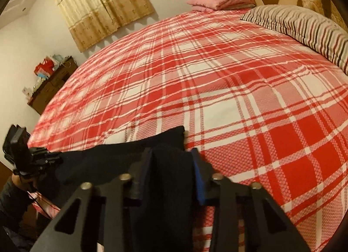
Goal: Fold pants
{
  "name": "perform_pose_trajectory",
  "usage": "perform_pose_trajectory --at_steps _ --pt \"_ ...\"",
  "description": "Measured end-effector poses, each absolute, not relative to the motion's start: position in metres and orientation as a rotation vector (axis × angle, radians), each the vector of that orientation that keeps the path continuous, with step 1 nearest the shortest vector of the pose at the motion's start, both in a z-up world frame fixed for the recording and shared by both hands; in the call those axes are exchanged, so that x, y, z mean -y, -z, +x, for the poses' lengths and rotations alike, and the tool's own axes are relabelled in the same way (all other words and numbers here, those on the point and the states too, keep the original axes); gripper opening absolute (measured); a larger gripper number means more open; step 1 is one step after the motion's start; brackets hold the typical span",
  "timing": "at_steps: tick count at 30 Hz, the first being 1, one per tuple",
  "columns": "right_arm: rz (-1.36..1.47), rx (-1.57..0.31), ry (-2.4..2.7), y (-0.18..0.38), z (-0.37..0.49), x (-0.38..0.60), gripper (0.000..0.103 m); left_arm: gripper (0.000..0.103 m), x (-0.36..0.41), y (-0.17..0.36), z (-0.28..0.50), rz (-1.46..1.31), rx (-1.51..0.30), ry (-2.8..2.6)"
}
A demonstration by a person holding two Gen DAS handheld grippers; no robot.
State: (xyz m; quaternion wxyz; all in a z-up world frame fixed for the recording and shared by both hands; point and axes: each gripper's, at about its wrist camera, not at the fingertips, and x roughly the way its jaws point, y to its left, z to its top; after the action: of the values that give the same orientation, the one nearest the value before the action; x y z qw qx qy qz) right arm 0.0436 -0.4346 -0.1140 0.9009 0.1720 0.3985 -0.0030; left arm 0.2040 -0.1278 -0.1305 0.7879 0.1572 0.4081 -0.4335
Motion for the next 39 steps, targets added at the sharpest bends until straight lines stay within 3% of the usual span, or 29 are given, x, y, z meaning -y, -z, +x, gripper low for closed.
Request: perform_pose_trajectory --at_steps 5,16,18,21,33,39 --pt "0.274 -0.786 0.013 0.101 0.039 0.42 0.021 0.005 0.122 0.123 0.208 0.275 -0.855 0.94" --pt "0.234 -0.721 0.022 0.074 0.053 0.409 0.02 0.005 0.106 0.115 0.22 0.161 -0.852 0.925" --pt "0.238 -0.758 0.039 0.084 0.059 0.412 0.025 0.006 0.109 0.127 0.223 0.174 -0.881 0.914" --pt "0.287 -0.799 0.085 0.107 0.067 0.427 0.041 0.006 0.109 0.137 0.227 0.166 -0.892 0.884" --pt "0.276 -0.733 0.131 0.084 0.038 0.433 0.042 0.007 0.092 0.123 0.229 0.147 -0.838 0.803" --pt "0.296 -0.825 0.123 0.101 0.057 0.429 0.042 0.007 0.081 0.132 0.218 0.128 -0.845 0.793"
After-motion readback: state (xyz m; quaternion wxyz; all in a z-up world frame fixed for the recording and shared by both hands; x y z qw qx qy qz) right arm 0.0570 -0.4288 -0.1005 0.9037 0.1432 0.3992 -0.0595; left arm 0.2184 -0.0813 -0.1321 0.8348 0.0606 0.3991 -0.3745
